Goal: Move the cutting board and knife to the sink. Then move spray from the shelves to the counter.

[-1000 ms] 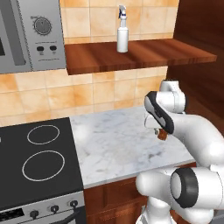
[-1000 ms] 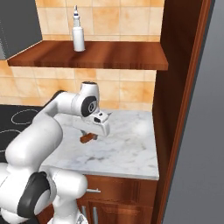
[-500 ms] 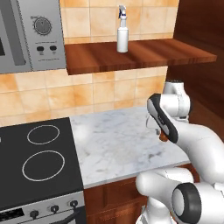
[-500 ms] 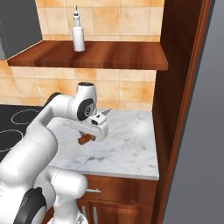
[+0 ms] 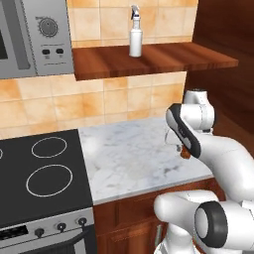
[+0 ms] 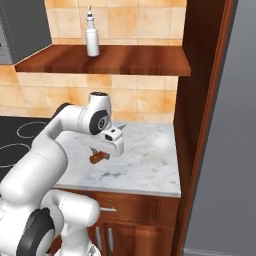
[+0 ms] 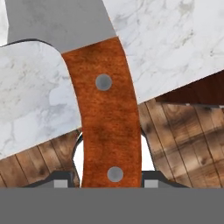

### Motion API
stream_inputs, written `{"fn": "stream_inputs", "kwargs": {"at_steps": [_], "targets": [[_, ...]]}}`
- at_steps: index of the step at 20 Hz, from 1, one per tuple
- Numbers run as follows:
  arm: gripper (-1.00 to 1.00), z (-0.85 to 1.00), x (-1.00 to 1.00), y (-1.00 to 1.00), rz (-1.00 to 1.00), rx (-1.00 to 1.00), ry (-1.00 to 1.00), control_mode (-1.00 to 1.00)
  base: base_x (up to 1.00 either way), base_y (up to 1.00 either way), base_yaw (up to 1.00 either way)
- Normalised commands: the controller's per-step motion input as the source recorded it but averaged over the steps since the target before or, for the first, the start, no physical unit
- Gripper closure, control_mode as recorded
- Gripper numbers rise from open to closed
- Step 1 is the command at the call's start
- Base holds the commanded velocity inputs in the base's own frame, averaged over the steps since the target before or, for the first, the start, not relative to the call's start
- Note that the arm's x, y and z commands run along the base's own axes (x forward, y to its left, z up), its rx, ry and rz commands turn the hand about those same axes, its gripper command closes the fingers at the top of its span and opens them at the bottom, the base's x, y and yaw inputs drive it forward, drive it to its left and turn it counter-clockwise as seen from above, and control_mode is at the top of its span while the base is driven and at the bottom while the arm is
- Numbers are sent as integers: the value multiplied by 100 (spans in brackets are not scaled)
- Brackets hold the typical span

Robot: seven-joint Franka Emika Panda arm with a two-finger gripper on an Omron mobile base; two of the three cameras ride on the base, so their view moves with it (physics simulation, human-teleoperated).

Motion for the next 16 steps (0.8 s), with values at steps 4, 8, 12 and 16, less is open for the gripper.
{"fn": "stream_inputs", "kwargs": {"at_steps": [4,8,12,16], "targets": [[100,0,0,0,0,0,0,100,-66,-12,-2],[100,0,0,0,0,0,0,100,-66,-11,-2],[100,0,0,0,0,0,0,100,-70,-9,-4],[100,0,0,0,0,0,0,100,-69,-9,-5]]}}
